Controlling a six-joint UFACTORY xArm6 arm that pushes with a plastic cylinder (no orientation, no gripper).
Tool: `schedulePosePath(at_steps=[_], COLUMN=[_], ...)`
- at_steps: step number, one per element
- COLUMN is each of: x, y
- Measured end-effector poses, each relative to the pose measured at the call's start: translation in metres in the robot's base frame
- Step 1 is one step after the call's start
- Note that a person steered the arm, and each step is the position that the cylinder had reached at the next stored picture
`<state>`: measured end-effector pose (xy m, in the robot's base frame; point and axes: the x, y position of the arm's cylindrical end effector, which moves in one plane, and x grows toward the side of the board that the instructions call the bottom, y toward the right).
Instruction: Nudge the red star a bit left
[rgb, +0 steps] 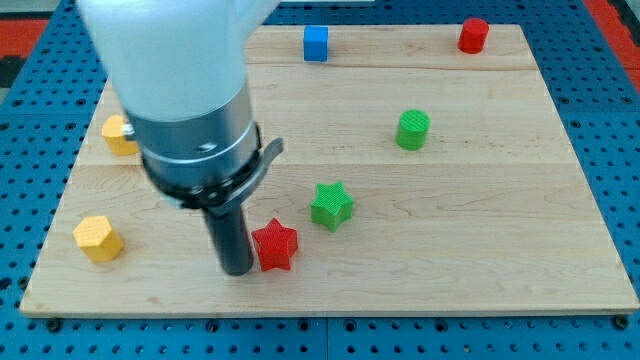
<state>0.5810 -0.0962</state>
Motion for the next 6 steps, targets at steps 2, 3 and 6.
schedulePosePath(at_steps=[2, 3, 6], x=[0.023, -0.012, -0.073], y=[0.115, 0.084, 0.099])
